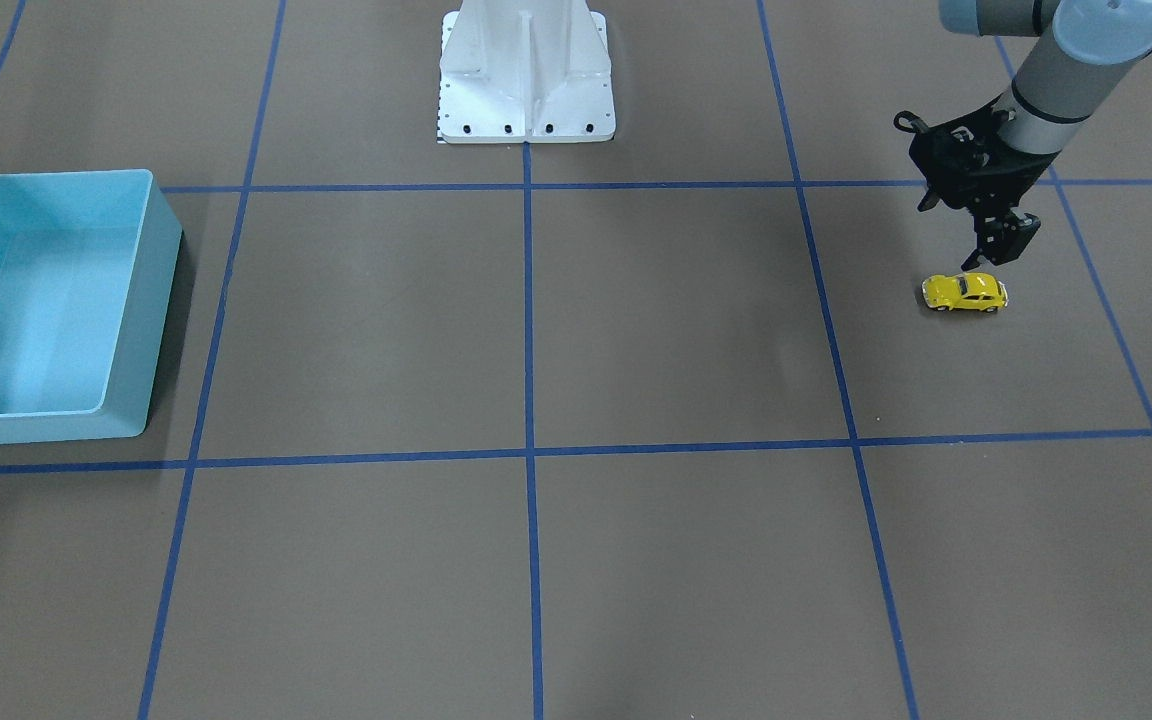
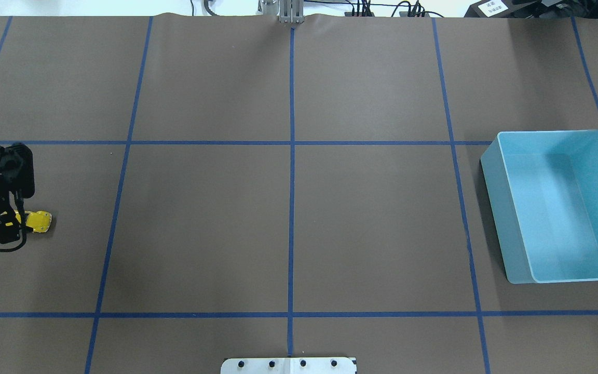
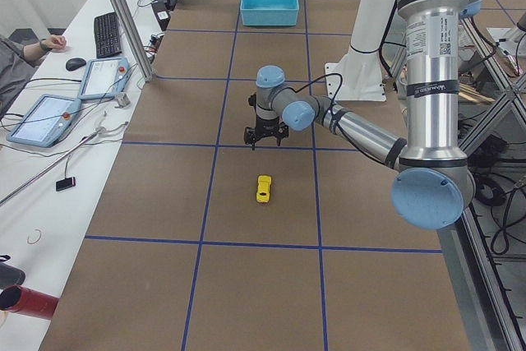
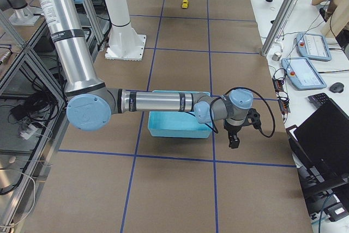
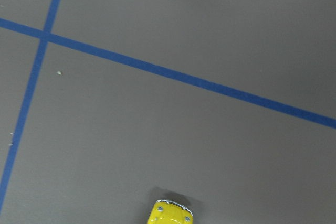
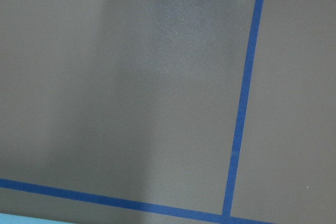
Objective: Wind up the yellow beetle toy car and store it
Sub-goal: 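Lower the left gripper onto the yellow beetle toy car, then press the car down with the left gripper and drag it backward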
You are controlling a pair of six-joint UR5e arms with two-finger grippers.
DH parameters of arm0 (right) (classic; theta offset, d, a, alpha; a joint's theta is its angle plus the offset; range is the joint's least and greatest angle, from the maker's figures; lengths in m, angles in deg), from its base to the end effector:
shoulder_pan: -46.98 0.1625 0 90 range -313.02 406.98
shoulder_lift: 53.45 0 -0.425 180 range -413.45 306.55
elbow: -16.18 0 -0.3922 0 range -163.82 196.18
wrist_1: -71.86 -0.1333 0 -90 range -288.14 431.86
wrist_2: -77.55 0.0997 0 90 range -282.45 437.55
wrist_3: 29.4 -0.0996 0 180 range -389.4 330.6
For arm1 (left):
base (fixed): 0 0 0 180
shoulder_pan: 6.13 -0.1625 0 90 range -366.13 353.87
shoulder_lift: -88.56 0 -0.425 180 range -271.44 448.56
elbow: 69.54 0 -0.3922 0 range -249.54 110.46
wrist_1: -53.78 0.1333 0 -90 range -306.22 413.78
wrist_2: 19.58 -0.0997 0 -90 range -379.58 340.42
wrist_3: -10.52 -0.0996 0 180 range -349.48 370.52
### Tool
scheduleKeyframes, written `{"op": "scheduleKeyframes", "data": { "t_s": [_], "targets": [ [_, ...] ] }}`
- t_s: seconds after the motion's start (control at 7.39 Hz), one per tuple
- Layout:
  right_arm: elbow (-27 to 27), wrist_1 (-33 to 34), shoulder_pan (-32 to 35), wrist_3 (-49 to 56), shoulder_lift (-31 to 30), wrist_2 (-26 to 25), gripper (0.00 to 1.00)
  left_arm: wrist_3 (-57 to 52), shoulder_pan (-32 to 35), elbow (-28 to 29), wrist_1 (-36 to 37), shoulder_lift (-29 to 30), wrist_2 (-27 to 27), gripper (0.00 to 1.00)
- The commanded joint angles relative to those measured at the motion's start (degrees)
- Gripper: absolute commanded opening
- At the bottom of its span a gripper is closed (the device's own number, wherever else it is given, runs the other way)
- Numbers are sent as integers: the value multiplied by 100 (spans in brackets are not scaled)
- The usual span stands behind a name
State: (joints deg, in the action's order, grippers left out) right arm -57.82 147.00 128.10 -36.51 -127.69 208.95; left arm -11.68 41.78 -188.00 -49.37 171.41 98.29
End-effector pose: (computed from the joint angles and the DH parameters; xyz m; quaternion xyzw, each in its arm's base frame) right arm -0.0295 -0.6259 0.6203 0.0691 -0.3637 -0.0593 0.9270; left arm 0.2336 -0.3880 0.4578 0.2434 0.2762 0.5536 0.7470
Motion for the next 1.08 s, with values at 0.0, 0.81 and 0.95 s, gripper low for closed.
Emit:
{"op": "scheduleKeyframes", "data": {
  "t_s": [0.0,0.81,0.95],
  "targets": [
    [0,0,0,0,-2,0,100,-108,-229,34,-425,-349,-36,100],
    [0,0,0,0,-2,0,100,-1127,-326,533,-399,-226,-45,100],
    [0,0,0,0,-2,0,100,-1128,-344,665,-408,-217,-36,100]
  ]
}}
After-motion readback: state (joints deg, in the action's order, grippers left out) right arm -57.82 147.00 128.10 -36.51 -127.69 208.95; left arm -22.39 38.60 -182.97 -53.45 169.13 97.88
